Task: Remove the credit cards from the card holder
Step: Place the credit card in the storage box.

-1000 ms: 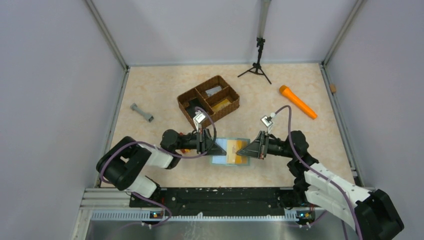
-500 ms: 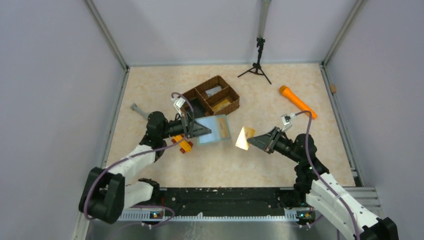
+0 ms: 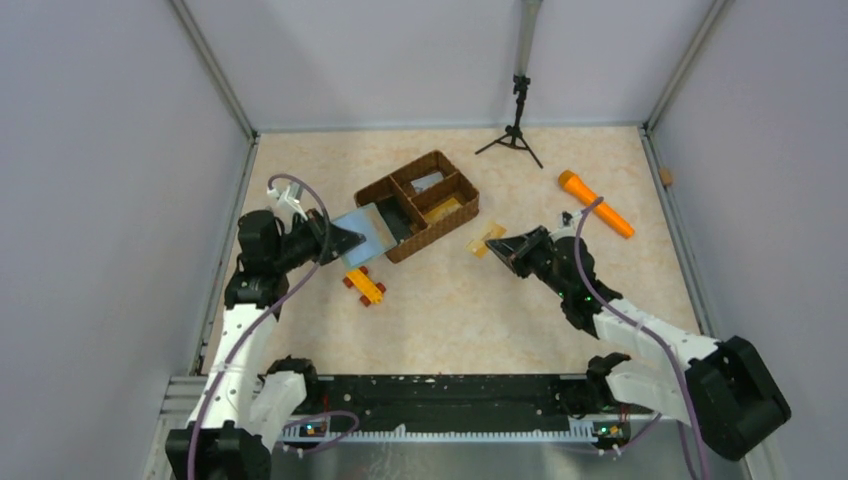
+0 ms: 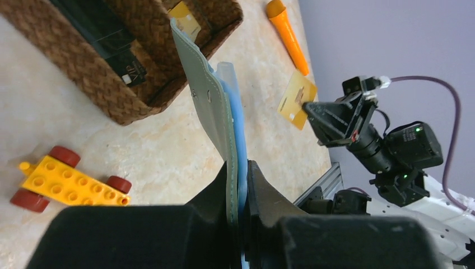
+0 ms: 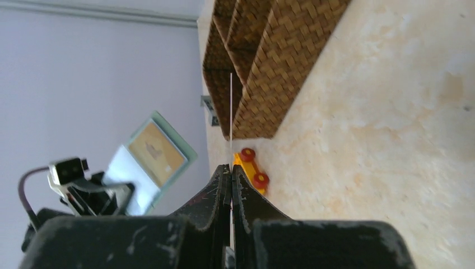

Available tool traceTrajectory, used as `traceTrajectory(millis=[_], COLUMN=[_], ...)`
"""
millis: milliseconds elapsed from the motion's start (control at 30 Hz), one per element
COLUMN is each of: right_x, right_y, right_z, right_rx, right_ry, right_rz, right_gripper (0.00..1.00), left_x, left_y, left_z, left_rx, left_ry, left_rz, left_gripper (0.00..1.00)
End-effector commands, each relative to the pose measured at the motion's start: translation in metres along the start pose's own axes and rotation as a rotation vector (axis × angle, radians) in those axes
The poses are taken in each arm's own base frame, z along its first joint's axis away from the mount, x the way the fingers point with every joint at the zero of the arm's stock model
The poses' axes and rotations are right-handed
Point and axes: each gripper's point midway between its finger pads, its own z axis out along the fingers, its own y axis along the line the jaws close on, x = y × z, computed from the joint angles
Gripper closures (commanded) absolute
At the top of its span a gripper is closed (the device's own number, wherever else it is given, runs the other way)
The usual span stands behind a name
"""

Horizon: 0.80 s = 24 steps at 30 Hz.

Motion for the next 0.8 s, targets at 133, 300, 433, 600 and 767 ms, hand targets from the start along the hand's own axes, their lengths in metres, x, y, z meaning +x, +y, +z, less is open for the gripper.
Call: traceTrajectory(millis=[133, 300, 433, 600, 767], right_x=[-0.028, -0.031, -0.029, -0.025, -0.025], right_y=[0.068, 0.062, 0.063, 0.064, 0.054], right_z=[0.066, 0.102, 0.127, 0.152, 0.167], right_rx=[-0.072, -0.060, -0.068, -0.094, -0.072], right_ry=[-0.148, -0.175, -0.167, -0.143, -0.155], right_rz=[0.119, 0.214, 0.236, 0.232, 0.259], right_gripper=[1.00, 1.00, 1.00, 1.00, 1.00], left_x=[-0.015, -0.015, -0.013, -0.009, -0.008], left_y=[-0.009, -0.009, -0.007, -0.004, -0.006], left_z=[-0.017, -0.019, -0.020, -0.018, -0.017], left_rx=[-0.020, -0.020, -0.018, -0.012, 0.002], left_ry=[-0.010, -0.020, -0.025, -0.010, -0.002], left_rz=[0.052, 0.066, 0.068, 0.060, 0.056], left_gripper=[1.00, 1.00, 1.00, 1.00, 1.00])
